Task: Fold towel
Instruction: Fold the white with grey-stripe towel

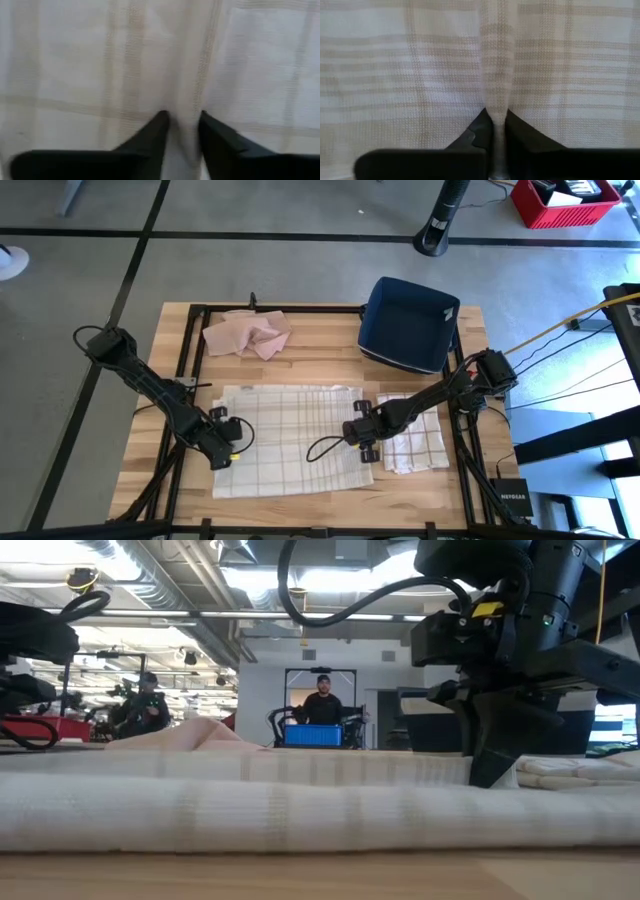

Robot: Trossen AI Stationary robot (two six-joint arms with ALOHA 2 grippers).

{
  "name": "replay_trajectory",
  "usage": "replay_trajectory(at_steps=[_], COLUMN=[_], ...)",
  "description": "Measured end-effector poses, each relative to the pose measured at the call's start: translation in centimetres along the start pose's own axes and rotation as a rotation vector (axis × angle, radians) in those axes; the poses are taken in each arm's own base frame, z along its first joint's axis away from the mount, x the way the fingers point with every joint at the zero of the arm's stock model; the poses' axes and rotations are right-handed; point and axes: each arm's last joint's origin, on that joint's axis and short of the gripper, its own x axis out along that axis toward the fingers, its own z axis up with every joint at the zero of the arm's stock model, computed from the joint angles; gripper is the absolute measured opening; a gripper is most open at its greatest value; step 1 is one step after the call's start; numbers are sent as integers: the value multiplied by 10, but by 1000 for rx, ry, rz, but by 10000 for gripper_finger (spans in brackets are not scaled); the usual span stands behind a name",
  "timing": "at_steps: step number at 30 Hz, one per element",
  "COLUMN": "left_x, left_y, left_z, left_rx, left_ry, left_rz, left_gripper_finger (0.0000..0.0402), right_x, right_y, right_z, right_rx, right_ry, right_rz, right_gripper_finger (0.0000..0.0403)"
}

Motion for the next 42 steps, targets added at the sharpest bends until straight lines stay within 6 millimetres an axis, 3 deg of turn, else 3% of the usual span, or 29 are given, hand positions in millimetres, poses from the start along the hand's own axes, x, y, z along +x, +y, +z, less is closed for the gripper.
replay_trajectory(at_steps=[2, 4, 11, 20, 28, 35, 39, 42], left_x=[0, -1, -32, -86, -127, -142, -147, -148], left_y=[0, 0, 3, 9, 41, 67, 75, 75], left_z=[0, 0, 10, 35, 50, 52, 55, 57], left_rx=[4, 7, 42, 96, 71, -9, 20, 42], left_ry=[5, 6, -22, -132, -284, -359, -416, -500], left_rz=[-3, -7, 189, 410, 658, 756, 867, 945], left_gripper_finger=[42, 13, 5, 3, 8, 4, 3, 2], right_x=[0, 0, -20, -91, -149, -158, -159, -163], right_y=[0, 0, -4, -14, -42, -72, -90, -92], right_z=[0, 0, 0, 1, 5, 9, 9, 11], right_rx=[0, 1, 38, 59, 60, 70, 90, 95], right_ry=[0, 0, -55, -169, -251, -241, -218, -232], right_rz=[0, -1, -64, -181, -455, -615, -740, -854], right_gripper_finger=[15, 11, 8, 6, 9, 6, 7, 5])
